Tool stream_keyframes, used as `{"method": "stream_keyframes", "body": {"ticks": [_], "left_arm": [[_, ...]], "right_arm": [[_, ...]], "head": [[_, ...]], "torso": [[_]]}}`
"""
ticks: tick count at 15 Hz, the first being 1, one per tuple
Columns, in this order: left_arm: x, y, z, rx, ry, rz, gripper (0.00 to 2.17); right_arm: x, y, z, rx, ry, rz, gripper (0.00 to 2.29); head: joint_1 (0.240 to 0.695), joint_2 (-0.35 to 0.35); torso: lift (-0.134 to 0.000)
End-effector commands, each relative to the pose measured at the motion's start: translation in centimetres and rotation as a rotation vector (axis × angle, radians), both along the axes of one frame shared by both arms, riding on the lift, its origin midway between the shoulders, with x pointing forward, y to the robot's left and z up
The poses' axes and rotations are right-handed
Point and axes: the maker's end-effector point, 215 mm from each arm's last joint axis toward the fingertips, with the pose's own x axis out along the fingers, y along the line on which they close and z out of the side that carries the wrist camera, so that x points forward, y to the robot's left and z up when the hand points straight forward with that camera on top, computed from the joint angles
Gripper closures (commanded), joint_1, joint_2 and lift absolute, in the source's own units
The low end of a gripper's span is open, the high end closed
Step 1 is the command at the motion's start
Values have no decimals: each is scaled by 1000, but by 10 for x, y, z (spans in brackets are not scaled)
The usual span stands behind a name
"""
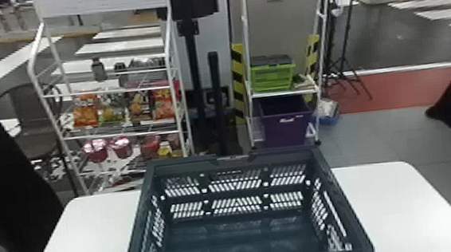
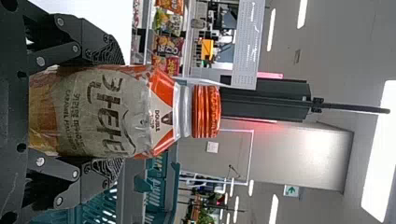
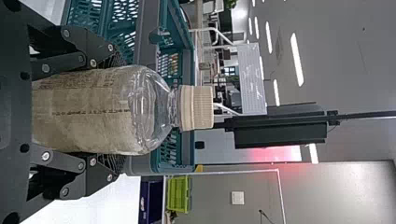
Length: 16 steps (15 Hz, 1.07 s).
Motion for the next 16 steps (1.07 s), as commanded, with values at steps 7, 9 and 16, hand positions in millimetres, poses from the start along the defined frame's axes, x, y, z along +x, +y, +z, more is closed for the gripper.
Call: {"method": "stream_keyframes", "body": {"ticks": [7,9,16], "left_arm": [[0,-15,-1,-6,25,-17,2145],[3,-17,-3,1,37,-24,2145],[4,-19,-13,19,62,-42,2145]], "right_arm": [[-7,-22,5,-10,-24,-5,1771],[-6,-22,8,-11,-35,-4,1774],[40,-11,54,13,-91,16,1774]], "head": [[499,0],[499,0],[499,0]], "torso": [[0],[0],[0]]}}
